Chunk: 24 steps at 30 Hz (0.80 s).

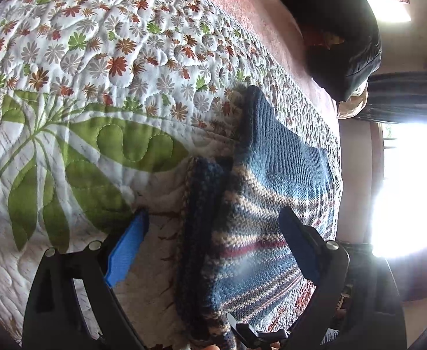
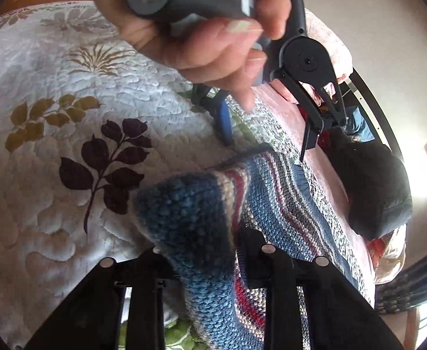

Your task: Fold small clothes

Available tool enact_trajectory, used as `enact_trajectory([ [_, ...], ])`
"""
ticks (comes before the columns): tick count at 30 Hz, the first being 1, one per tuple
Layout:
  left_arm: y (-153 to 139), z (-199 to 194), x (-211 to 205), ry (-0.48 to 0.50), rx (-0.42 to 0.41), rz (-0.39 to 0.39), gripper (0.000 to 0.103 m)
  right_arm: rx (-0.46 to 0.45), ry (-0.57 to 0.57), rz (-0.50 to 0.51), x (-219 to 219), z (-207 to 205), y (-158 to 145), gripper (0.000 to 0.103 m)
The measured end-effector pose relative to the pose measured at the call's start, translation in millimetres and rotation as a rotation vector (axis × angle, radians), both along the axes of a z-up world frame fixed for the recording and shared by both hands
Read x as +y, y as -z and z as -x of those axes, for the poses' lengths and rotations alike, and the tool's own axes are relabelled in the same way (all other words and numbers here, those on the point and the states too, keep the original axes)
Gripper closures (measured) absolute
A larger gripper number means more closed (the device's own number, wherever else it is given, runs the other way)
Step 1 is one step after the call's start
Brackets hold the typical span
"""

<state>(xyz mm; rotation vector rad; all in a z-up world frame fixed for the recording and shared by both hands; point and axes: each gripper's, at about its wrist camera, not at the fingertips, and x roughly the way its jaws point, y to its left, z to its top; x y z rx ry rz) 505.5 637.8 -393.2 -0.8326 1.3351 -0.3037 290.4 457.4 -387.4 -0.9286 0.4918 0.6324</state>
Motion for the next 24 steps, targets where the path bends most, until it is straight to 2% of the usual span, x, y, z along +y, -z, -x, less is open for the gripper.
enact_trajectory([
  [7, -5.3, -1.0, -3.1, 0.019, 0.022, -0.012, 0.014, 0.027, 0.03, -0.09, -12.6, -7.7, -27.8, 0.08],
  [12, -2.0, -8.4, -19.3, 0.034, 0.022, 0.012, 0.014, 0.042, 0.044, -0.124, -18.9, -13.3, -37.1, 0.081],
  [15, 1.2, -15.0, -28.2, 0.036, 0.04, -0.008, 0.025, 0.048, 0.048, -0.142, -22.6, -11.9, -40.5, 0.081],
  [17, 2.5, -18.5, -32.1, 0.045, 0.06, -0.017, 0.06, 0.051, 0.051, -0.156, -25.4, -12.1, -42.8, 0.081],
  [18, 1.7, -19.8, -34.2, 0.046, 0.064, -0.03, 0.061, 0.053, 0.053, -0.162, -26.6, -12.5, -43.9, 0.081],
  [20, -1.9, -22.4, -37.9, 0.05, 0.068, -0.052, 0.071, 0.064, 0.061, -0.176, -30.4, -13.6, -45.8, 0.081],
  [24, -17.5, -29.4, -47.7, 0.054, 0.059, -0.084, 0.078, 0.074, 0.078, -0.21, -36.6, -17.8, -53.9, 0.081],
])
